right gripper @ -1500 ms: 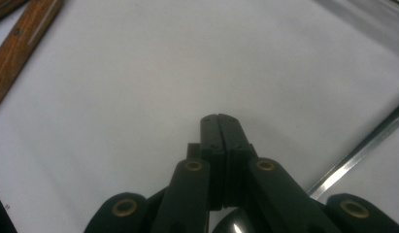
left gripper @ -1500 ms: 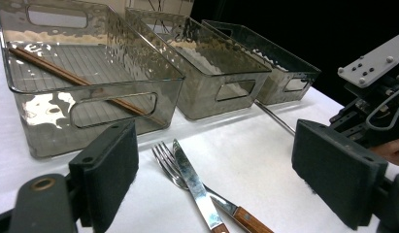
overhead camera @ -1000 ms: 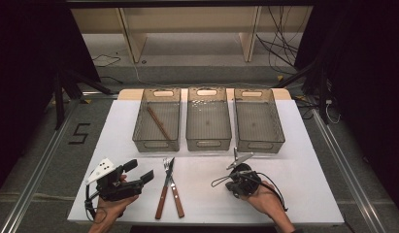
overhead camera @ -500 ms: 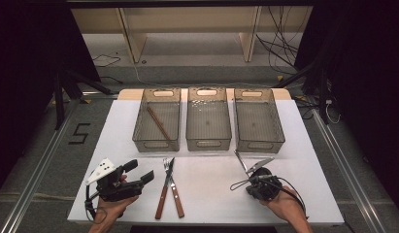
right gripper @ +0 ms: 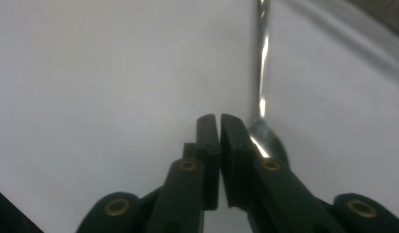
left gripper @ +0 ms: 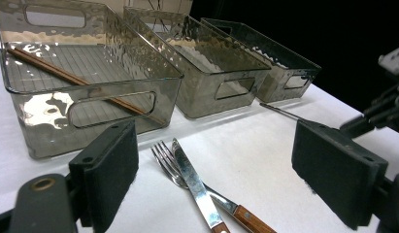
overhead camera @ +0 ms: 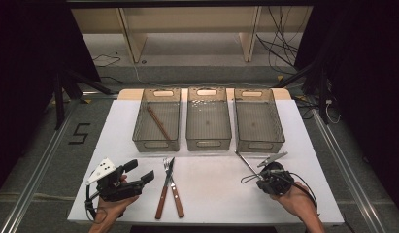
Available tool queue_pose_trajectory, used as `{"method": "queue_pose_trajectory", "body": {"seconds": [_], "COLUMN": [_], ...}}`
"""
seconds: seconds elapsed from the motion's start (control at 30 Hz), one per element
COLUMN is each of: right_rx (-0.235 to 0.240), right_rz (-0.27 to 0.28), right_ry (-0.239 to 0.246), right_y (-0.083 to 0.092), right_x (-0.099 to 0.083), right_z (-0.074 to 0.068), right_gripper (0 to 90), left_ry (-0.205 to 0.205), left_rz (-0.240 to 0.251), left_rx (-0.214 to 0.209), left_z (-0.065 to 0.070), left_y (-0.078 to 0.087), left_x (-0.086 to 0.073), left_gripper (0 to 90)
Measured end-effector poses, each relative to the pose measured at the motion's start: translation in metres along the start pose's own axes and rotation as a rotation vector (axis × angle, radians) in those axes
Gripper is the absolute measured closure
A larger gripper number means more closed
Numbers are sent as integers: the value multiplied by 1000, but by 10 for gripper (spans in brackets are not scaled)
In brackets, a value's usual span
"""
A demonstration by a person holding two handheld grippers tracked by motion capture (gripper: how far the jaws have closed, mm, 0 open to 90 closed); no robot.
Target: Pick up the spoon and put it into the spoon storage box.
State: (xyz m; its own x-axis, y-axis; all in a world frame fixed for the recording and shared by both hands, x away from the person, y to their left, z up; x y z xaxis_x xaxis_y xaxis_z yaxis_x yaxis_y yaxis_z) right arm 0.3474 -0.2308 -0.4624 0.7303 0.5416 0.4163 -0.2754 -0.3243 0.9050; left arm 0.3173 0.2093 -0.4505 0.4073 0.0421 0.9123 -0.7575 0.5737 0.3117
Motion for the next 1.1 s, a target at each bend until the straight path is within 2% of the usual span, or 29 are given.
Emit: {"method": "queue_pose_trajectory", "body": {"seconds": [0.1,0.17,0.23,0.37,0.57,0.73,1.1], "right_rx": [-2,15,9,29,19,17,12], "right_rz": [11,-4,-19,-63,-140,-184,-231], "right_ry": [1,-7,-23,-36,-42,-51,-55], "right_y": [10,11,9,-1,-18,-26,-31], "right_x": [12,19,26,38,50,54,53], "right_z": [5,11,17,23,25,28,31], "right_gripper": [687,590,501,400,391,483,685], "left_ry": [-7,-7,-4,2,-2,-2,-1], "left_rz": [-5,-6,-4,-1,0,3,2], "left_rx": [-2,-2,-1,1,1,1,2], "left_z": [1,1,1,0,0,0,0], "left_y": [0,-1,-1,-1,-1,0,0], "left_x": [0,0,0,0,0,0,0], "left_gripper": [165,165,165,165,164,164,164]}}
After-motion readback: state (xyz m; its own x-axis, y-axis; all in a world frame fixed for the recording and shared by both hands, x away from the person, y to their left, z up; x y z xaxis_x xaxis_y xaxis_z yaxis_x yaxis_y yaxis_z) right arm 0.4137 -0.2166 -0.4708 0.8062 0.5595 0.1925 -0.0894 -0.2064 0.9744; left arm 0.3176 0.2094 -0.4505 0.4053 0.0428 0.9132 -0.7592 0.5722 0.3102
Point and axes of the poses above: each handheld gripper's, and its own axes: y roughly backward along the jaws, x roughly out of its top, z roughly to its right, the point moved 2 cm from there along -y, roughly forward along the jaws, and after that the axes turned 5 degrees about x, right-handed, at the moved point
